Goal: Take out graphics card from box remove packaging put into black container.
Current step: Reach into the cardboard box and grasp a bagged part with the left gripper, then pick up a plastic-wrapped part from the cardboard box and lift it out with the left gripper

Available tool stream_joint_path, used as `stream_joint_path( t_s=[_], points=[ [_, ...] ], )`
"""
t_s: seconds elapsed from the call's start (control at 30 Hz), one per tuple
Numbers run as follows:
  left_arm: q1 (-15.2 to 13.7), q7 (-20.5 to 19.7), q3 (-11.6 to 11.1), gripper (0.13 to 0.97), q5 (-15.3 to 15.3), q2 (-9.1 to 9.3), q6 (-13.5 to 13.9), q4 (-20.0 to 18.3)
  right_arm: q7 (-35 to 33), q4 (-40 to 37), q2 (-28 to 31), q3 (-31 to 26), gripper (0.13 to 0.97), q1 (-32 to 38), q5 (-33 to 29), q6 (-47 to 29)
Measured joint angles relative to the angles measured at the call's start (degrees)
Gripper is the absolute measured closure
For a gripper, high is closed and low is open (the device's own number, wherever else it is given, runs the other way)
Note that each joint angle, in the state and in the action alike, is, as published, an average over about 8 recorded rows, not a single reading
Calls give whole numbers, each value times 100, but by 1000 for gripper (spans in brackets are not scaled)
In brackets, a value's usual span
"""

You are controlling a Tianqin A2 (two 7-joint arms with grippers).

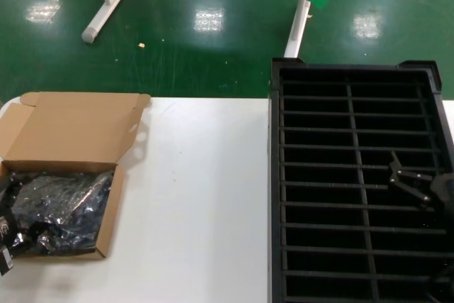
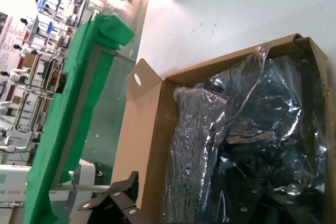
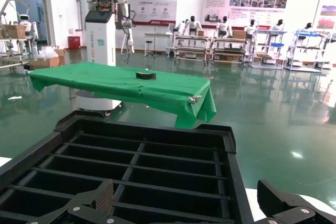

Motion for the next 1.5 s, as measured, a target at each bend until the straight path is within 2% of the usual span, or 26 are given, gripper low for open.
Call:
stream_joint_path(
  t_s=[0.27, 0.4, 0.67, 0.8, 0.97, 1.17, 1.33, 1.5],
  points=[
    [2, 43, 23, 603, -39, -9, 30, 86, 0, 0, 0, 0, 129, 0, 0, 0],
    [-9, 77, 23, 603, -64, -8, 47, 164, 0, 0, 0, 0, 129, 0, 0, 0],
    [-26, 115, 28, 792, -97, -22, 74, 278, 0, 0, 0, 0, 129, 0, 0, 0],
    [-5, 85, 39, 836, -104, -33, 75, 231, 0, 0, 0, 0, 129, 0, 0, 0],
    [60, -45, 56, 909, -102, -72, 55, 29, 0, 0, 0, 0, 129, 0, 0, 0],
    [139, -253, 70, 937, -89, -186, 38, -272, 0, 0, 0, 0, 129, 0, 0, 0],
    [247, -518, 86, 953, -67, -345, 37, -632, 0, 0, 0, 0, 129, 0, 0, 0],
    [433, -855, 78, 954, -45, -566, 39, -1160, 0, 0, 0, 0, 129, 0, 0, 0]
  ],
)
